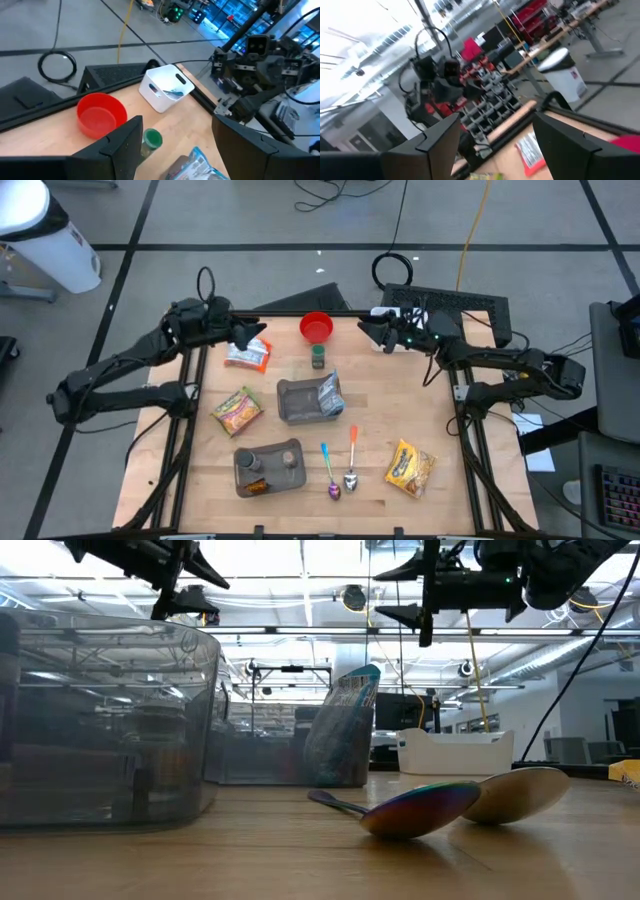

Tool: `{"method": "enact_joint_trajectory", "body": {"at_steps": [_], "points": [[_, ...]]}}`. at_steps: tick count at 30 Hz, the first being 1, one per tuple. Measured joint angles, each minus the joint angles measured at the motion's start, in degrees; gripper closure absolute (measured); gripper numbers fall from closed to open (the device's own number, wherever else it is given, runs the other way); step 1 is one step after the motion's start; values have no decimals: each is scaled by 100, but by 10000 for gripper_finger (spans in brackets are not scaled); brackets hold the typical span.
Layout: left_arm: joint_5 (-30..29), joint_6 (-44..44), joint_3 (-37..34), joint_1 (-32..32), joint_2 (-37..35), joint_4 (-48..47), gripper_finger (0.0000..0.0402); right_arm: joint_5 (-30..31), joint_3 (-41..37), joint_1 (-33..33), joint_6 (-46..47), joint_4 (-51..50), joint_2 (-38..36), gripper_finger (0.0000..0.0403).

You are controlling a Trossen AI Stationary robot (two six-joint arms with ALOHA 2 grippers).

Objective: Pick & Place Food Item
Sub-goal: Put the orange noodle pack into the top black bin

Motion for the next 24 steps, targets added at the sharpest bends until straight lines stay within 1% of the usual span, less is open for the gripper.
{"method": "enact_joint_trajectory", "body": {"at_steps": [3, 6, 9, 11, 14, 16, 18, 20, 24], "points": [[419, -4, 2, 268, -2, -125, 158, 7, 0, 0, 20, -179, 2, 160], [610, -17, 7, 444, 0, -316, 158, 9, 0, 0, 28, -184, 2, 160], [504, 205, 241, 541, 42, -737, 158, 9, 0, 0, 32, -182, 2, 160], [206, 501, 621, 556, 171, -1242, 158, 9, 0, 0, 26, -186, 2, 161], [-283, 883, 1275, 573, 604, -2216, 158, 13, 0, -7, 35, -199, 2, 161], [-434, 1041, 1643, 670, 992, -2972, 158, 13, 0, -9, 37, -212, 2, 161], [-428, 1124, 1880, 849, 1402, -3642, 158, 12, 0, -7, 35, -219, 2, 161], [-283, 1162, 2003, 998, 1751, -4027, 158, 11, 0, -5, 28, -245, 2, 161], [94, 1233, 2013, 1248, 2300, -4072, 158, -7, 0, 48, 37, -408, 2, 161]]}}
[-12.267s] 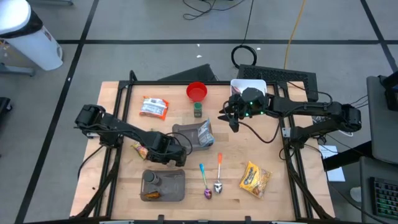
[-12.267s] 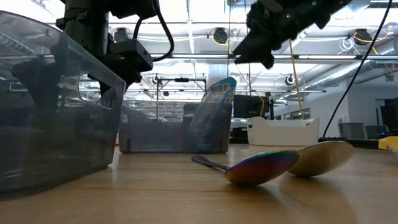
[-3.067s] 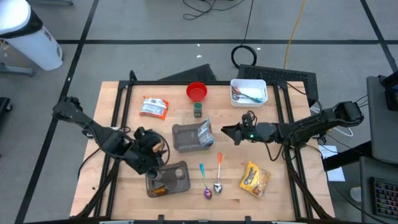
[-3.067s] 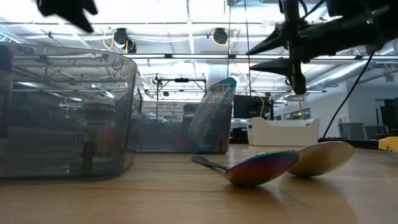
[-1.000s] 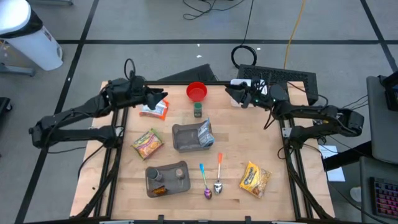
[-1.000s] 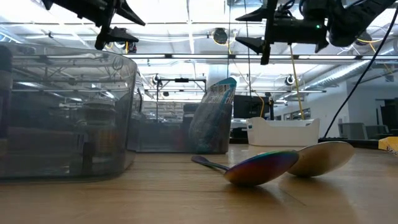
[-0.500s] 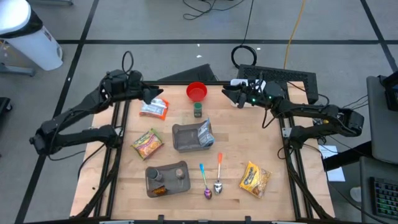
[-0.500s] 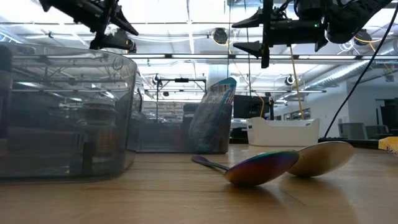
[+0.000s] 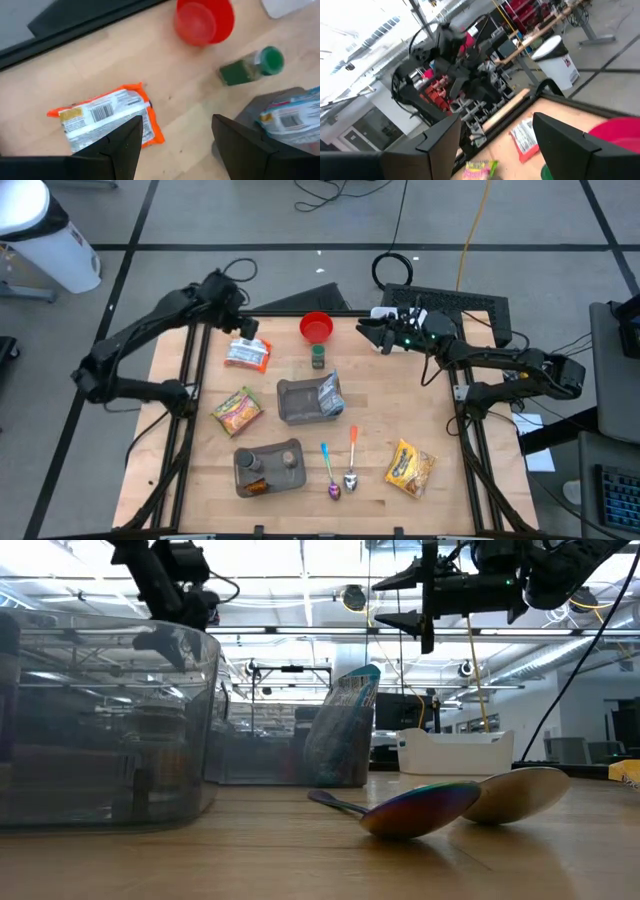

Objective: Pick & Place Food Item
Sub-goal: Put the orange noodle pack into the top black bin

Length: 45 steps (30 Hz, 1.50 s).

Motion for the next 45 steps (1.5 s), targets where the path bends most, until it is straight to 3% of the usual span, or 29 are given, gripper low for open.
{"method": "enact_joint_trajectory", "body": {"at_steps": [7, 14, 24, 35, 45], "points": [[20, -26, 7, 435, 330, -64, 158, -15, -1, 256, 1, -326, 0, 161], [-572, -270, 7, 1075, 357, -392, 158, -11, -2, 431, 4, -608, 0, 161], [-450, 49, 7, 1845, 714, -654, 158, 22, -2, 448, 3, -623, 2, 161], [-292, 96, 2, 1884, 1740, -709, 158, 23, -4, 448, 4, -622, 2, 161], [-591, -59, 0, 1893, 2383, -697, 158, 22, -4, 448, 109, -620, 2, 161]]}}
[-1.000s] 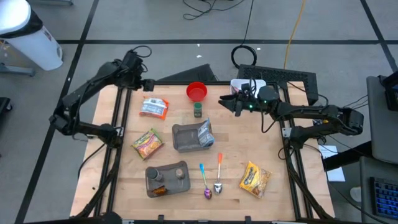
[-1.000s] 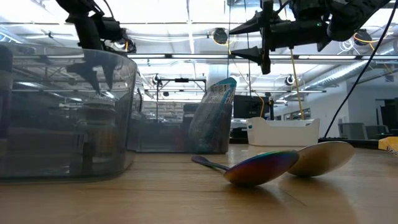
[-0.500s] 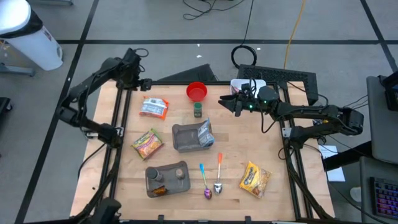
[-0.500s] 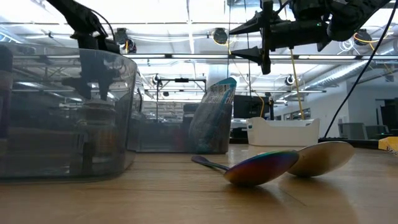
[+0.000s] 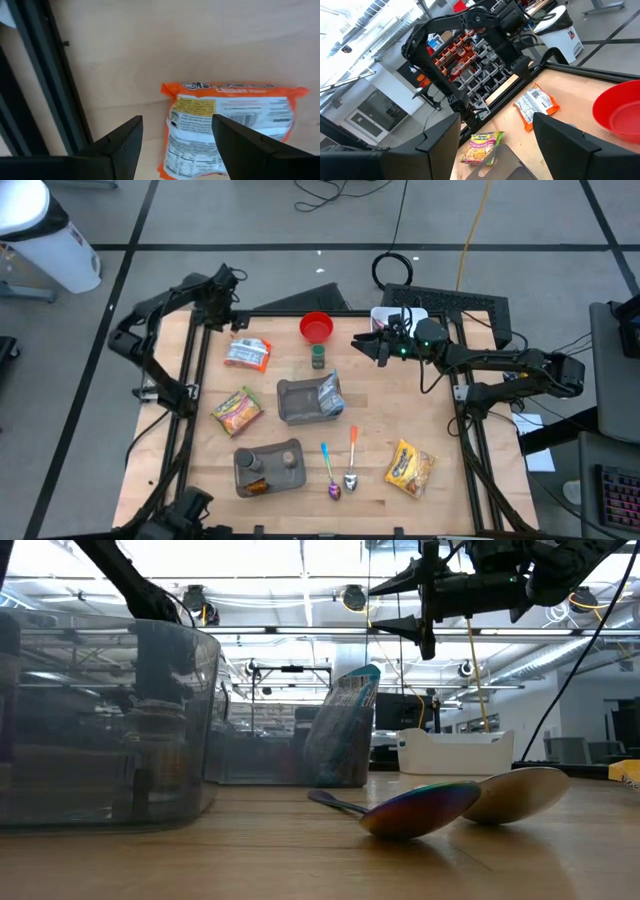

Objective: Pick & Place Food Item
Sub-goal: Put the orange noodle pack into the top black bin

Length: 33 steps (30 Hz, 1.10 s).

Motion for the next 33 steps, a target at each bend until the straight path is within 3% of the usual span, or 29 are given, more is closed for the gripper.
{"method": "enact_joint_trajectory", "body": {"at_steps": [11, 23, 33], "points": [[34, 92, 0, -3, 562, 7, 158, 5, 0, 0, -17, 2, 0, 161], [11, -21, -19, -97, 569, 7, 158, 160, -2, 2, -132, 0, 0, 161], [369, 9, -31, -362, 569, 15, 158, 168, -2, 2, -217, 0, 0, 161]]}}
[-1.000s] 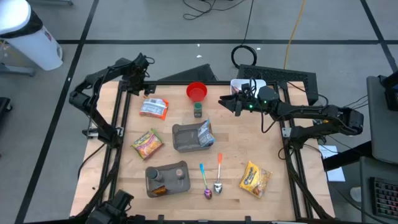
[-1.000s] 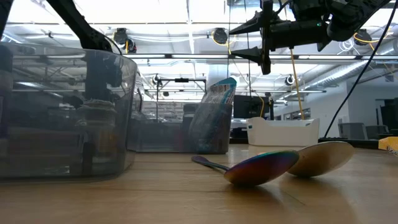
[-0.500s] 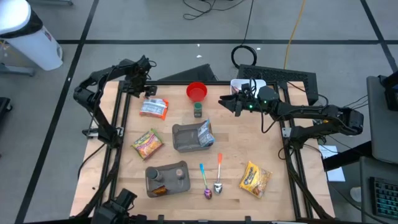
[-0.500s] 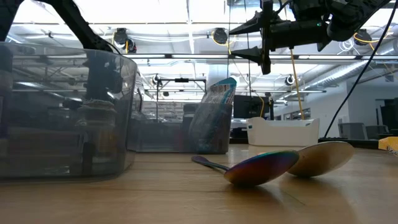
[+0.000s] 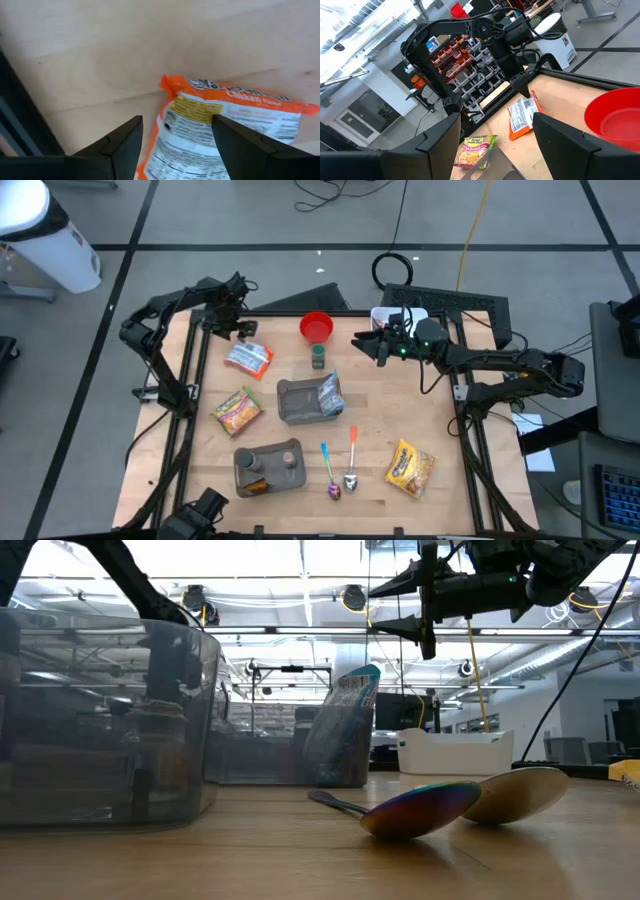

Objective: Pick & Place Food Item
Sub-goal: Put the orange noodle pack into the top black bin

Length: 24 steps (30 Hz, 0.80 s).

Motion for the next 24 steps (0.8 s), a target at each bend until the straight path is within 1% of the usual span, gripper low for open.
{"method": "enact_joint_trajectory", "body": {"at_steps": [3, 5, 7, 10, 15, 21, 24], "points": [[1, 0, -2, -104, 0, -2, 160, 0, 1, -1, -19, 0, 0, 161], [30, 2, -2, -168, 0, 0, 171, -8, 1, -1, -19, 0, 0, 161], [34, -4, -2, -238, 0, 1, 194, -13, 0, -2, -19, 2, 0, 161], [34, -11, -4, -322, 0, 2, 239, -15, 0, 1, -19, 2, 0, 161], [31, -46, -4, -334, 0, 1, 307, -15, 0, 95, -17, 2, 0, 161], [9, -48, -4, -334, 0, 3, 362, 3, 0, 269, -41, 1, 0, 161], [-8, -13, -4, -333, 0, 23, 385, 155, 0, 347, -46, 2, 0, 161]]}}
